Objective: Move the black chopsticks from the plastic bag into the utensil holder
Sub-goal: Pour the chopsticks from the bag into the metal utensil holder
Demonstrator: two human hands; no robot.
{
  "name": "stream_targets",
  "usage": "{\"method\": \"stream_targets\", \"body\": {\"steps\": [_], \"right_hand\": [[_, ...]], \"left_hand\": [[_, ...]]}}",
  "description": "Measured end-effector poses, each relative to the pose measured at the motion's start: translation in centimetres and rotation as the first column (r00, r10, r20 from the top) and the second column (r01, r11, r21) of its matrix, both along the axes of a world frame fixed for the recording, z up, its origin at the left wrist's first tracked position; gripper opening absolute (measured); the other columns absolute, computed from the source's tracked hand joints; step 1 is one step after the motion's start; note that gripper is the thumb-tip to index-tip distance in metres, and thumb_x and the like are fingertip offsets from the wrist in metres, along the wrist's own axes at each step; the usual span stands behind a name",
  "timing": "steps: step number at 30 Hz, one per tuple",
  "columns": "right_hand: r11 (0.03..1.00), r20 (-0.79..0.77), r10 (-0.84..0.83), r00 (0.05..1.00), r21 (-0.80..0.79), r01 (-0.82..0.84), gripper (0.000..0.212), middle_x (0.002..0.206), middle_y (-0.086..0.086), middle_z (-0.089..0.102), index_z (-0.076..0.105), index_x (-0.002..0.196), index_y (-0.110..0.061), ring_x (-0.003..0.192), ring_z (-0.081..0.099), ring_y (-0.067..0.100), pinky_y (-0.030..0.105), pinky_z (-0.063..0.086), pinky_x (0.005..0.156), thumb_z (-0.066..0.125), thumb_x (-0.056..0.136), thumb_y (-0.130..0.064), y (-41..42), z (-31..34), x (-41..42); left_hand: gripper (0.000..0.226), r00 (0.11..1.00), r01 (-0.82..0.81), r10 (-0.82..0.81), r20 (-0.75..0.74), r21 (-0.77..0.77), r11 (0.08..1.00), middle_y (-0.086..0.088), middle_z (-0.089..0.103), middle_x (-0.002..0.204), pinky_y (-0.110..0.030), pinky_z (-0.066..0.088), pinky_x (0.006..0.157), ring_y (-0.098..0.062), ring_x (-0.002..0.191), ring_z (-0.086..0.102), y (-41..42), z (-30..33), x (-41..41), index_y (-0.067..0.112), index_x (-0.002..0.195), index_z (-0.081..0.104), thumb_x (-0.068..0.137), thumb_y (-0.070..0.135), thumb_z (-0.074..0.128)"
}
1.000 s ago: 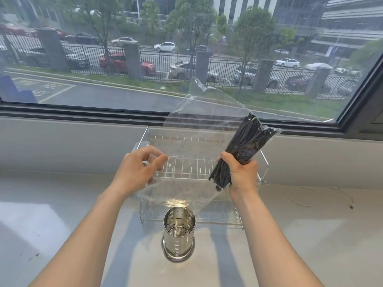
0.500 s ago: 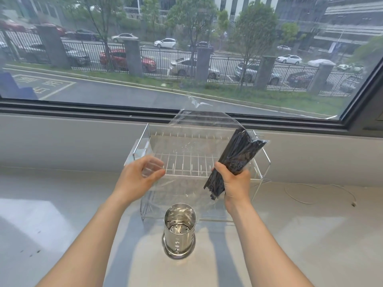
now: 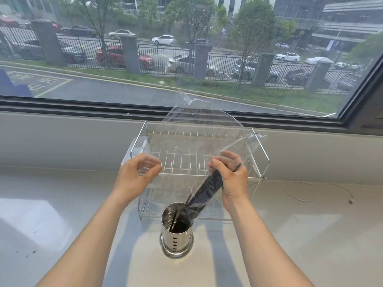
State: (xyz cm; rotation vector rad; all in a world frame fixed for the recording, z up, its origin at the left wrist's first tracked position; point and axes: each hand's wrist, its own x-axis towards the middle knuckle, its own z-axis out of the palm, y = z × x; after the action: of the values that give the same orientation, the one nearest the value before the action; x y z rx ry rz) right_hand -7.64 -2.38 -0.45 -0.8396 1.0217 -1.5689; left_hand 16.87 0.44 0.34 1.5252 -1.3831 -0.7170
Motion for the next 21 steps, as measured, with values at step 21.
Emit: {"method": "stream_targets", "body": {"steps": [21], "right_hand": [[0.998, -0.203, 0.039, 0.978, -0.037, -0.047, 0.034, 0.077, -0.005, 0.073, 0.065, 0.105, -0.018, 0.081, 0.069, 0.018, 0.043, 0.058, 0.085, 0.081, 0.079, -0.004, 1.0, 1.1, 1.7]], "left_hand": [[0.010, 0.997, -0.038, 0.038, 0.066, -0.010, 0.999, 0.010, 0.078, 0.085, -0.048, 0.062, 0.080, -0.015, 0.081, 0.076, 0.8, 0.7, 1.3, 0.036, 0.091, 0.074, 0.083, 0.037, 0.080]]}}
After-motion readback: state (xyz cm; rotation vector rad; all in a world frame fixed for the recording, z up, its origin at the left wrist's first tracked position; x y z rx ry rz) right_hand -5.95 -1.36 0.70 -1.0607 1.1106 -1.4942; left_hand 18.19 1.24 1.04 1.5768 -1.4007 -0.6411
